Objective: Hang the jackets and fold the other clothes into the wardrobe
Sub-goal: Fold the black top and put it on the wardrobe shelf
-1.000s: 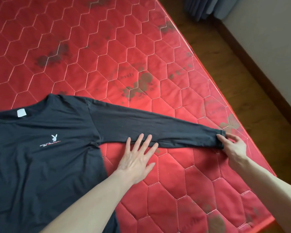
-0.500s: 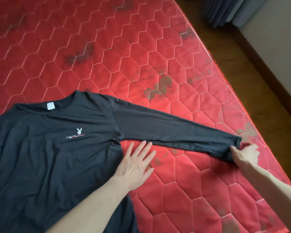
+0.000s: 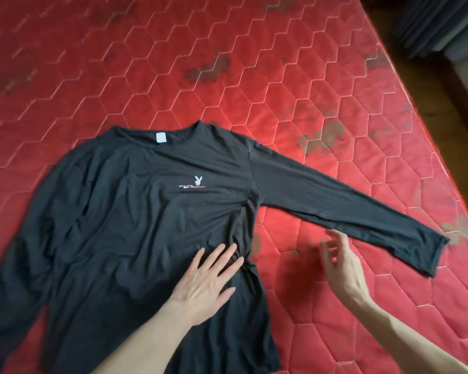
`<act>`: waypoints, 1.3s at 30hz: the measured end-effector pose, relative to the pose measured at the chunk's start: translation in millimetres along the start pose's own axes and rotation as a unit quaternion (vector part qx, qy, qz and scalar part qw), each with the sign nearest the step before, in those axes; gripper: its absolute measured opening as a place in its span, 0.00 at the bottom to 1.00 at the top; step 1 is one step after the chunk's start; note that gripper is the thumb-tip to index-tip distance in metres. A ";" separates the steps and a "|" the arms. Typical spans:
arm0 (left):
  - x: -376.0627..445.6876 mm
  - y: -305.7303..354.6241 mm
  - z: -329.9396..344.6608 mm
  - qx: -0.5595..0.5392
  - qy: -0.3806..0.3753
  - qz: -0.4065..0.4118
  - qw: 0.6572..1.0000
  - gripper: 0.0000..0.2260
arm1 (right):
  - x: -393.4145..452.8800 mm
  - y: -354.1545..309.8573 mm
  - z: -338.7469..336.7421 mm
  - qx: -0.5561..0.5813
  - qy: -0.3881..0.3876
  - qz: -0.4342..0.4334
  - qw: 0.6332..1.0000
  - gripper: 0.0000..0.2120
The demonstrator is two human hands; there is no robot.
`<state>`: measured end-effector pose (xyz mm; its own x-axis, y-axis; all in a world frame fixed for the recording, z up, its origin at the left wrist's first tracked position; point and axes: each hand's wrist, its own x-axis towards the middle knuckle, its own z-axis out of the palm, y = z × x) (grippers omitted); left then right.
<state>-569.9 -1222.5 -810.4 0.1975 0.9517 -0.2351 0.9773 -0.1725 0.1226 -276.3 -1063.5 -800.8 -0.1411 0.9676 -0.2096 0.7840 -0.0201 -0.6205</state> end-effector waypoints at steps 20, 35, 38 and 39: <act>-227.2 -37.3 30.4 -0.055 0.028 -0.260 0.964 0.23 | -180.1 -39.1 80.7 -0.037 -0.116 0.172 0.977 0.16; -254.6 -72.0 25.7 -0.650 0.263 -0.650 0.292 0.04 | -210.6 -42.7 72.2 0.219 -0.047 0.270 0.936 0.08; -261.1 -77.1 22.9 -0.747 0.215 -0.593 0.209 0.08 | -219.9 -26.1 68.5 0.152 -0.037 0.268 0.951 0.06; -264.9 -77.5 22.3 -0.761 0.198 -0.581 0.209 0.09 | -221.2 -20.7 67.4 0.126 -0.035 0.257 0.958 0.06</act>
<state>-696.3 -1466.9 -779.1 -0.4230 0.1241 -0.8976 -0.8683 0.2277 0.4407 -302.1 -1294.0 -792.6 0.1775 0.7947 -0.5804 0.5917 -0.5574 -0.5823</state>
